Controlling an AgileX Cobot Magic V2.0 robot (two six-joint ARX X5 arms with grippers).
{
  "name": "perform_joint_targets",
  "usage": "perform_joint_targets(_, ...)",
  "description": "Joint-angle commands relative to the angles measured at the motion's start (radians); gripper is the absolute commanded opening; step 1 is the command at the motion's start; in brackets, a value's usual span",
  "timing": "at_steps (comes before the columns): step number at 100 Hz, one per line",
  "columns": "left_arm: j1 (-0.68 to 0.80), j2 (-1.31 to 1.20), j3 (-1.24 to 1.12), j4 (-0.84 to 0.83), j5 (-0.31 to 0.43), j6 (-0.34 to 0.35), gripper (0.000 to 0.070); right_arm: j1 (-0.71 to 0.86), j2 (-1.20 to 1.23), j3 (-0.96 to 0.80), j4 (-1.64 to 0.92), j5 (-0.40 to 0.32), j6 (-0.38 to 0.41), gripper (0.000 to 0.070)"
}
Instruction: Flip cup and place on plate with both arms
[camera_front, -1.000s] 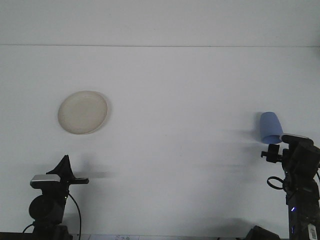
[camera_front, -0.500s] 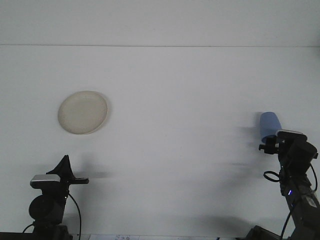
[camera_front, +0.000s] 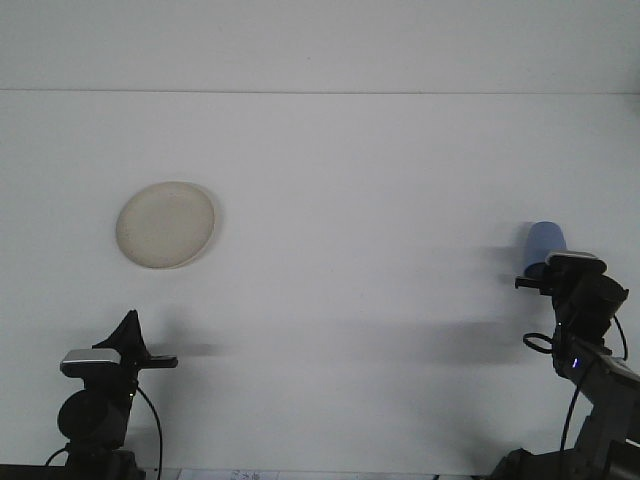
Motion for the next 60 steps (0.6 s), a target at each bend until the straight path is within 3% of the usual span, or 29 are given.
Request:
perform_joint_targets(1,-0.001,-0.002,-0.019,0.014,-0.003,-0.006,0.0014,-0.006,0.013,0.005,0.027,-0.003,0.004,0.0000)
perform_joint_targets(10,-0.001,-0.002,-0.019,0.015,-0.003,-0.006,0.0014,-0.003,-0.011,0.005,0.027,-0.003,0.046,0.0000)
perform_joint_targets(29,-0.001,-0.002,-0.019,0.015,-0.003,-0.006,0.0014,0.051,-0.200,0.011,-0.093,0.004,0.230,0.0000)
perform_joint_targets(40,-0.001,-0.002,-0.019,0.014,-0.003,-0.006,0.0014,0.134,-0.375,0.064,-0.348,0.037,0.273,0.0000)
perform_joint_targets(60,-0.001,-0.002,-0.019,0.015,-0.003,-0.006,0.0014,0.341,-0.556,0.304,-0.940,0.049,0.275,0.0000)
